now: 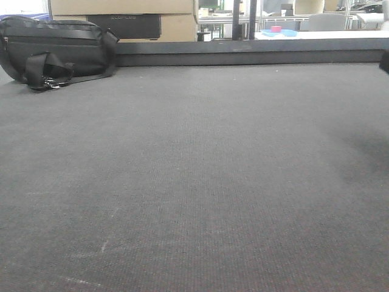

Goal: Grab block from conveyor and place in blue bin
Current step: 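Close the left gripper on the green block and the right on the blue block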

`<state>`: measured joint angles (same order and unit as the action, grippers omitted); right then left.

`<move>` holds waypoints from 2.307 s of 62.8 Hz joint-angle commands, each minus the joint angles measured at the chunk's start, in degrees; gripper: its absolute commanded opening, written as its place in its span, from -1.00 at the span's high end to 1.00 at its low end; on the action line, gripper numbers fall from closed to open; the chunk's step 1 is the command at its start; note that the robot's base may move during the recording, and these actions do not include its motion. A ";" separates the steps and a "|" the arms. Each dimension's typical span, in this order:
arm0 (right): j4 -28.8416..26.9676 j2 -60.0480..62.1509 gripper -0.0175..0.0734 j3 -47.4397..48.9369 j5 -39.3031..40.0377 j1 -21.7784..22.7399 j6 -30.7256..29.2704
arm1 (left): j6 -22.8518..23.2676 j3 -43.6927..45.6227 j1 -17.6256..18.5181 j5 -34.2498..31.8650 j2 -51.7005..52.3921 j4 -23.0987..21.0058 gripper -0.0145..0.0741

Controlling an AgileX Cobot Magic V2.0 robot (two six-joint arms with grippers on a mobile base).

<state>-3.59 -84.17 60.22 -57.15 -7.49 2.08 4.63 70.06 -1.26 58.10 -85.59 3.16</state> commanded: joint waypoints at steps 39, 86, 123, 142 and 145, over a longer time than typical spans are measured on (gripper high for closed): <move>0.28 0.98 0.97 0.32 0.51 0.38 0.07 | -2.03 0.30 -3.47 -2.59 -13.47 3.41 -0.39; 0.28 1.11 0.97 3.35 -2.65 0.38 0.07 | -3.10 2.91 -3.47 -1.13 -16.75 1.34 0.92; 0.28 18.07 0.97 8.42 10.48 0.38 -0.04 | -3.10 7.17 3.78 -8.46 3.78 -5.81 0.92; 2.04 31.68 0.97 -6.68 27.96 0.38 -0.04 | -3.10 7.17 16.29 -21.64 10.50 -7.58 0.92; 2.27 34.36 0.97 -10.11 30.94 0.38 -0.04 | -3.10 7.07 17.36 -22.31 10.76 -7.58 0.92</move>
<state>-2.27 -54.07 54.90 -32.73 -7.49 2.19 1.44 76.90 13.97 38.42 -75.80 -4.20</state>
